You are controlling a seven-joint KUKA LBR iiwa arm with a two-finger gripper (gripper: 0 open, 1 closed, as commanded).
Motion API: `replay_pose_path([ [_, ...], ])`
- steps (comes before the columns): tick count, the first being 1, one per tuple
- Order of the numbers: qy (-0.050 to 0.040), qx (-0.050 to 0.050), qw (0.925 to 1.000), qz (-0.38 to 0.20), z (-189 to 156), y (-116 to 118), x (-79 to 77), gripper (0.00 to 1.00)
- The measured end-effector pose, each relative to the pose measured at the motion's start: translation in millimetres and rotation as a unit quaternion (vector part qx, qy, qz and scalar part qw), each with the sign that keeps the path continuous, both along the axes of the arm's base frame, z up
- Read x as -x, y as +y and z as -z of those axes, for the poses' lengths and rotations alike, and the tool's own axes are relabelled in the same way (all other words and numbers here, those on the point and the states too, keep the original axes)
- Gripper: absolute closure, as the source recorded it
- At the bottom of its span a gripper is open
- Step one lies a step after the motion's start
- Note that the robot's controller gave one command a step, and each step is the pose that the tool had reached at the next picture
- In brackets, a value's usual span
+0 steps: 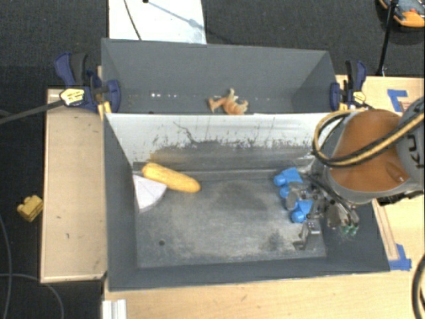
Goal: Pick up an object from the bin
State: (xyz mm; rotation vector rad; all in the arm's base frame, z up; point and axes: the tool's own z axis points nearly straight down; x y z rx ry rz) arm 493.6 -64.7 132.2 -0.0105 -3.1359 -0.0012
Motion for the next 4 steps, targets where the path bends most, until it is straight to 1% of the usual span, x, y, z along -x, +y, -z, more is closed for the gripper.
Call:
replay_pose_path([
  [1, -0.0041, 0.001, 1.0, -0.001, -4, 0, -2.1, 0.0],
  [2, -0.0073, 0.001, 0.9994, 0.032, 60, -77, -32.1, 0.0],
  [3, -0.0031, 0.0, 0.9948, 0.102, 8, -81, -31.5, 0.0],
  [4, -0.0066, 0.001, 0.9925, 0.122, 22, -56, -66.6, 0.0],
])
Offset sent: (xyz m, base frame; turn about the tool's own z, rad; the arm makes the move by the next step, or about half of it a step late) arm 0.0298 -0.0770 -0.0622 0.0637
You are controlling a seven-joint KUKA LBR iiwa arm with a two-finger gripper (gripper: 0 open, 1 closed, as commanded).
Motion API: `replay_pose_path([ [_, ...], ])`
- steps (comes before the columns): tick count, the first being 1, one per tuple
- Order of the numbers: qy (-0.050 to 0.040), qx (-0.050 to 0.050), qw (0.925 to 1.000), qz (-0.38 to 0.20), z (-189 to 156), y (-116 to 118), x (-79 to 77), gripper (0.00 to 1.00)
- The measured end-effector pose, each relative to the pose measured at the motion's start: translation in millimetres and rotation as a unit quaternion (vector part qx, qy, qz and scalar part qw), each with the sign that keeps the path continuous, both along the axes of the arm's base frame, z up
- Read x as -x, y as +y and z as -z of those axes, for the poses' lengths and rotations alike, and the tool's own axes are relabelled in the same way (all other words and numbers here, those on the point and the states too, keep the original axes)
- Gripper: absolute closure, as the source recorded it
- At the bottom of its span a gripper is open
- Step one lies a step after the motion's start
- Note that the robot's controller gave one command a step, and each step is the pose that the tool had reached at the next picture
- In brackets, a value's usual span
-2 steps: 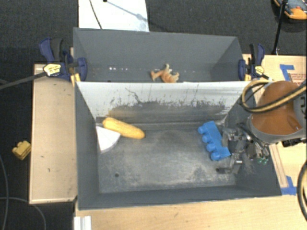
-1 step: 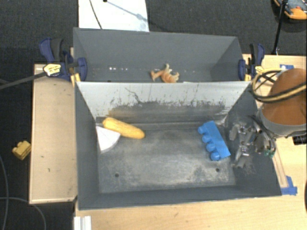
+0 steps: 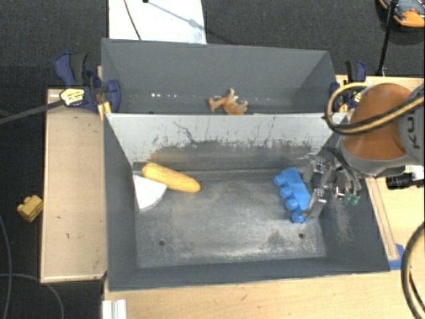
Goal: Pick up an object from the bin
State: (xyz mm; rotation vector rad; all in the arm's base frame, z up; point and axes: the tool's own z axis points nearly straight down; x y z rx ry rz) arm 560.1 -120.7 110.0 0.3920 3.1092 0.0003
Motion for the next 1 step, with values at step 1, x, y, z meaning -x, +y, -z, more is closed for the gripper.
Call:
replay_pose_path([
  [1, 0.0022, -0.001, 0.9852, 0.171, 26.2, -1.9, 0.0, 0.0],
])
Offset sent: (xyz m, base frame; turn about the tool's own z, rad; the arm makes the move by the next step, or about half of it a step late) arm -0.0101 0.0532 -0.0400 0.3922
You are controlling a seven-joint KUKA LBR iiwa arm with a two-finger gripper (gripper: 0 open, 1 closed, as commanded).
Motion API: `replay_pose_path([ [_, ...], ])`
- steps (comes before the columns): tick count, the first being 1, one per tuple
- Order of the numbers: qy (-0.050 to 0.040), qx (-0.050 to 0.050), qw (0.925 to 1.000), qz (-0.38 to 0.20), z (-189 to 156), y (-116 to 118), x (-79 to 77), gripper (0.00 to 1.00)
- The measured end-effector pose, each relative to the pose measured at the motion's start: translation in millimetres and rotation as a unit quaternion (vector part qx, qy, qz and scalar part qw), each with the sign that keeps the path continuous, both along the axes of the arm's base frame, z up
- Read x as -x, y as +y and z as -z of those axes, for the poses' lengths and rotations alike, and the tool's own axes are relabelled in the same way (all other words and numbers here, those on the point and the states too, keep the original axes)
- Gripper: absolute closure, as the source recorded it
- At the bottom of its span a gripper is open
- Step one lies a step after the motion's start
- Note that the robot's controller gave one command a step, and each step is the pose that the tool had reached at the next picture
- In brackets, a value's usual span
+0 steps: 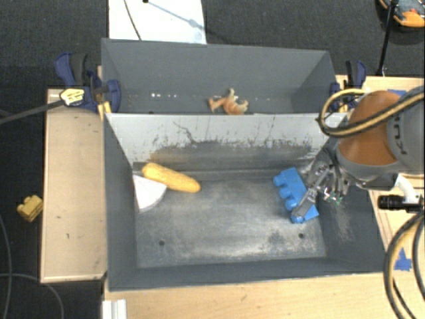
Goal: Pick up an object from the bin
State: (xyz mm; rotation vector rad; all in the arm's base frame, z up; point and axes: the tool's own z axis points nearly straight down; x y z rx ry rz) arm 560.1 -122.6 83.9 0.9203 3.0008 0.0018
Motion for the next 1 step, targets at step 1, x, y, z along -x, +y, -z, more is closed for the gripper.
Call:
replay_pose_path([
  [1, -0.0085, 0.003, 0.9997, 0.023, 7.1, 52.0, 4.4, 1.0],
])
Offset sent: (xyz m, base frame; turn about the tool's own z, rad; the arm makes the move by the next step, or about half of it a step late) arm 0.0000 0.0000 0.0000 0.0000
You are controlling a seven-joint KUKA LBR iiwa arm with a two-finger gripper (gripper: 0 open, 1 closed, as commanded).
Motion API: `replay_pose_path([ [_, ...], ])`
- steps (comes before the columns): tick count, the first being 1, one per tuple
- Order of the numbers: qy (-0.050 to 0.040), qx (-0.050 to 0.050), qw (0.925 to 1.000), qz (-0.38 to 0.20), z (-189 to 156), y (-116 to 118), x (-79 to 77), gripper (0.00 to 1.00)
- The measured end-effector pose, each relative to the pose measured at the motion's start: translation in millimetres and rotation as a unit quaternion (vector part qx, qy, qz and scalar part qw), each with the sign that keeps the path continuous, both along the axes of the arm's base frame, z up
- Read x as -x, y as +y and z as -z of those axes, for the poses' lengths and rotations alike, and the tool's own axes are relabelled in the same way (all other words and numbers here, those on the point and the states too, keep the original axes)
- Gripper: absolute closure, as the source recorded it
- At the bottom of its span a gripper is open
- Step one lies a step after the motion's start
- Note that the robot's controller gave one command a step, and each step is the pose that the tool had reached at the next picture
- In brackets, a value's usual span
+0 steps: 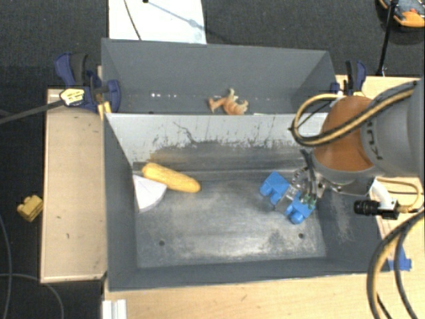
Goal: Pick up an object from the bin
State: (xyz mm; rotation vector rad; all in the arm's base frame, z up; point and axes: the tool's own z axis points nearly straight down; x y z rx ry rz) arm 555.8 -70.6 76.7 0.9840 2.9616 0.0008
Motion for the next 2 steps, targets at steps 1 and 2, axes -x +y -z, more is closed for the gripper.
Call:
replay_pose_path([
  [1, 0.0, 0.0, 1.0, 0.0, 0.0, 0.0, 0.0, 1.0],
  [2, 0.0018, 0.0, 1.0, -0.001, -3.7, 0.1, 0.6, 1.0],
])
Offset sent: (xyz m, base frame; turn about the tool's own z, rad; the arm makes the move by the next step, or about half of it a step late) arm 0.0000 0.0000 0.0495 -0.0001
